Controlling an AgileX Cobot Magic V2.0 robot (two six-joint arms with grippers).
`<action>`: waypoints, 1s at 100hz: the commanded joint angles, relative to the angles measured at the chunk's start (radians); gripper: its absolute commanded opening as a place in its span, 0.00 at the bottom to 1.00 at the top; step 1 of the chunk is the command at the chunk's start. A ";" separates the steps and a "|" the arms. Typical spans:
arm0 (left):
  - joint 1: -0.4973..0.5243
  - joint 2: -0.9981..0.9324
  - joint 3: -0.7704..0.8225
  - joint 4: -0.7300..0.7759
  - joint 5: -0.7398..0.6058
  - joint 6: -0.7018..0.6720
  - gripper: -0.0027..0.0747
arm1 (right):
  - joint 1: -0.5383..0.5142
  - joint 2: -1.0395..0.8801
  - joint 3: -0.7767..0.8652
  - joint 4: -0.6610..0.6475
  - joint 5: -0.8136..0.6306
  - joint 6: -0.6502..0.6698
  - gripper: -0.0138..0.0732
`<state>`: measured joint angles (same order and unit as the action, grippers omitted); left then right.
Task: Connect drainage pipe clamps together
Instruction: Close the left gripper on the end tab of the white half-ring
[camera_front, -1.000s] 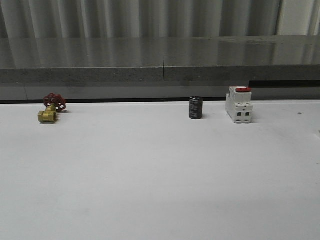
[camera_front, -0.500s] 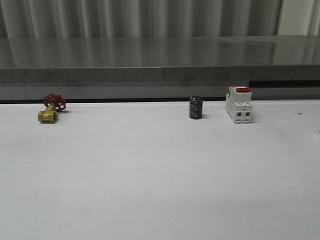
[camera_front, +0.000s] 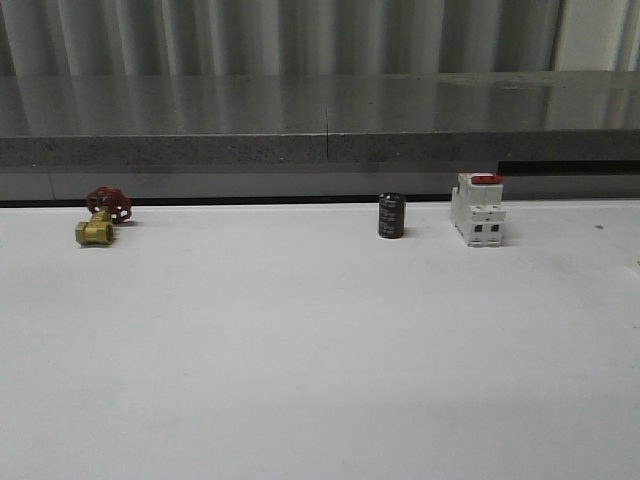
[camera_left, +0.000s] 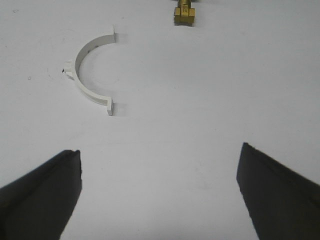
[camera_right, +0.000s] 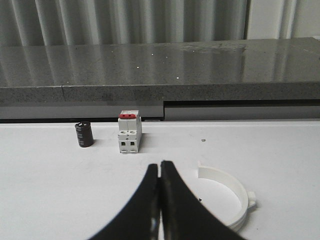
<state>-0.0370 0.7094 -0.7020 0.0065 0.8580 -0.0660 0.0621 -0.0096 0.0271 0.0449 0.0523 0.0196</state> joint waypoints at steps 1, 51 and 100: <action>0.014 0.073 -0.046 0.006 -0.073 -0.008 0.83 | -0.004 -0.014 -0.016 0.005 -0.083 -0.003 0.08; 0.160 0.638 -0.339 0.011 -0.114 0.132 0.83 | -0.004 -0.014 -0.016 0.005 -0.083 -0.003 0.08; 0.289 1.037 -0.540 0.004 -0.151 0.231 0.83 | -0.004 -0.014 -0.016 0.005 -0.083 -0.003 0.08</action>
<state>0.2477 1.7402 -1.1904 0.0174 0.7604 0.1604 0.0621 -0.0096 0.0271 0.0449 0.0523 0.0196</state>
